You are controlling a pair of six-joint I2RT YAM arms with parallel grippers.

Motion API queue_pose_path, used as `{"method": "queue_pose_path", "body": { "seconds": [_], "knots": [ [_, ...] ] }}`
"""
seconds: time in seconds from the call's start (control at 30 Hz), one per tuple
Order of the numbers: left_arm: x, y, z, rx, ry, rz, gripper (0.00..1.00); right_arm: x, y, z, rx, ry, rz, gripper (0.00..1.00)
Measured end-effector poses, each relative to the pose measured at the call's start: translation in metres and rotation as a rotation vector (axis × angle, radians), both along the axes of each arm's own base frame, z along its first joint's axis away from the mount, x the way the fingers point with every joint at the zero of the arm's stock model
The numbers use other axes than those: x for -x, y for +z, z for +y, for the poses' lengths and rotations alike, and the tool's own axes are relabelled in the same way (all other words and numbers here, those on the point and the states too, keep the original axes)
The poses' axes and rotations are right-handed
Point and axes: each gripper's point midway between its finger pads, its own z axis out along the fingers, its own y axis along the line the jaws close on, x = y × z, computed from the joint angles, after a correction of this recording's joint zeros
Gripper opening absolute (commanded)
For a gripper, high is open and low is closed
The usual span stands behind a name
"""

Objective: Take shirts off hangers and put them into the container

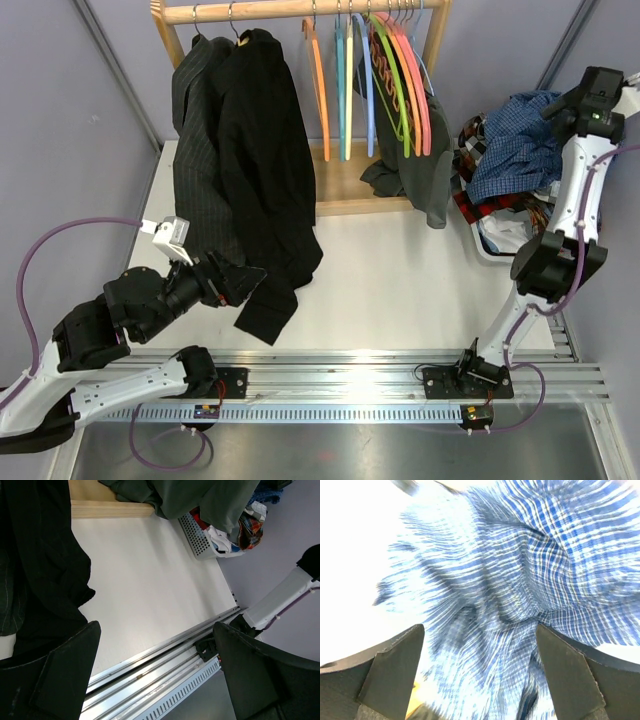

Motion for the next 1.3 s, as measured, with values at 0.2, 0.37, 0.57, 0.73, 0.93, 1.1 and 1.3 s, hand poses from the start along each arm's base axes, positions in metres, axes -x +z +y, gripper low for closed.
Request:
{"method": "queue_pose_path", "body": {
  "seconds": [0.2,0.37,0.57,0.73,0.93,1.1,1.3],
  "knots": [
    [0.0,0.008,0.002,0.013,-0.008,-0.038,0.99,0.07,0.126,0.064,0.169,0.138,-0.272,0.99],
    [0.004,0.022,0.011,0.056,-0.014,-0.104,0.99,0.163,0.228,0.213,0.283,0.562,-0.594,1.0],
    [0.003,0.025,0.014,0.031,-0.024,-0.148,0.99,0.246,0.282,0.325,0.301,1.057,-0.822,0.99],
    [0.004,0.027,0.016,0.033,-0.024,-0.159,0.99,0.255,0.256,0.443,0.277,1.441,-0.743,0.99],
    [0.01,0.035,0.03,0.085,-0.012,-0.186,0.99,0.241,0.188,0.563,0.334,1.681,-0.542,0.99],
    [0.011,0.035,0.033,0.096,-0.006,-0.185,0.99,0.218,0.184,0.613,0.36,1.66,-0.513,0.99],
    [0.008,0.016,0.026,0.067,-0.008,-0.153,0.99,0.187,0.202,0.627,0.361,1.465,-0.584,0.99]
  ]
}}
